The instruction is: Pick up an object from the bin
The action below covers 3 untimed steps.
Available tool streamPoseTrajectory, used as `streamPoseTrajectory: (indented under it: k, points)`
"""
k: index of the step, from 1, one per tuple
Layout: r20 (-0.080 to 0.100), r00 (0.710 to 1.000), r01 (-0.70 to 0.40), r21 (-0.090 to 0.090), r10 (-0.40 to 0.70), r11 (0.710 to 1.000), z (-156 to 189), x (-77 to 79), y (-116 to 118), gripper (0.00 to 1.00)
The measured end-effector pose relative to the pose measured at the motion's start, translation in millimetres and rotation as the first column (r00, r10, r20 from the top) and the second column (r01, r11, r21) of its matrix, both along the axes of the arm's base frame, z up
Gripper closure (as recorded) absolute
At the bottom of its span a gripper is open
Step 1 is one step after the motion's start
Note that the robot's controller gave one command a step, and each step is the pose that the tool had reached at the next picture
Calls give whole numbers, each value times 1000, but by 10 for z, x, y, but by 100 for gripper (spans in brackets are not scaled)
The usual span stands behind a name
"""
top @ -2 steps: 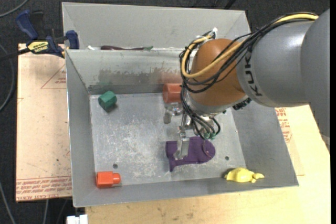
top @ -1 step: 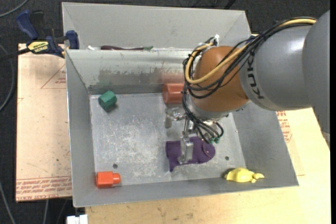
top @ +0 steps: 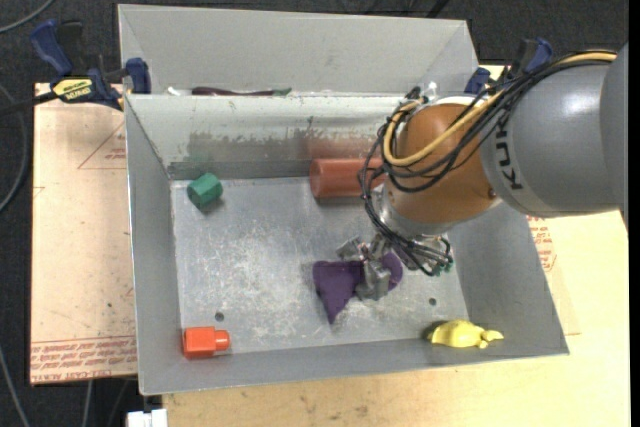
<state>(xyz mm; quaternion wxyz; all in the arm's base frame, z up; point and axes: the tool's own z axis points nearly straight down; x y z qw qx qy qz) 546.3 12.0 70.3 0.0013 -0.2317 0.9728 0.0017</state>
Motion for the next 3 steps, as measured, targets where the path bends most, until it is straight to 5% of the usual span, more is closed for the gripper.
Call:
streamPoseTrajectory:
  k: [1, 2, 3]
  points:
    - [0, 1000, 0, 0, 0, 1000, 0, 0, 0, 100]
    - [3, 998, -57, 2, 57, 998, 982, -18, 123, 100]
    - [2, 998, -57, 2, 57, 998, 981, -19, 122, 100]
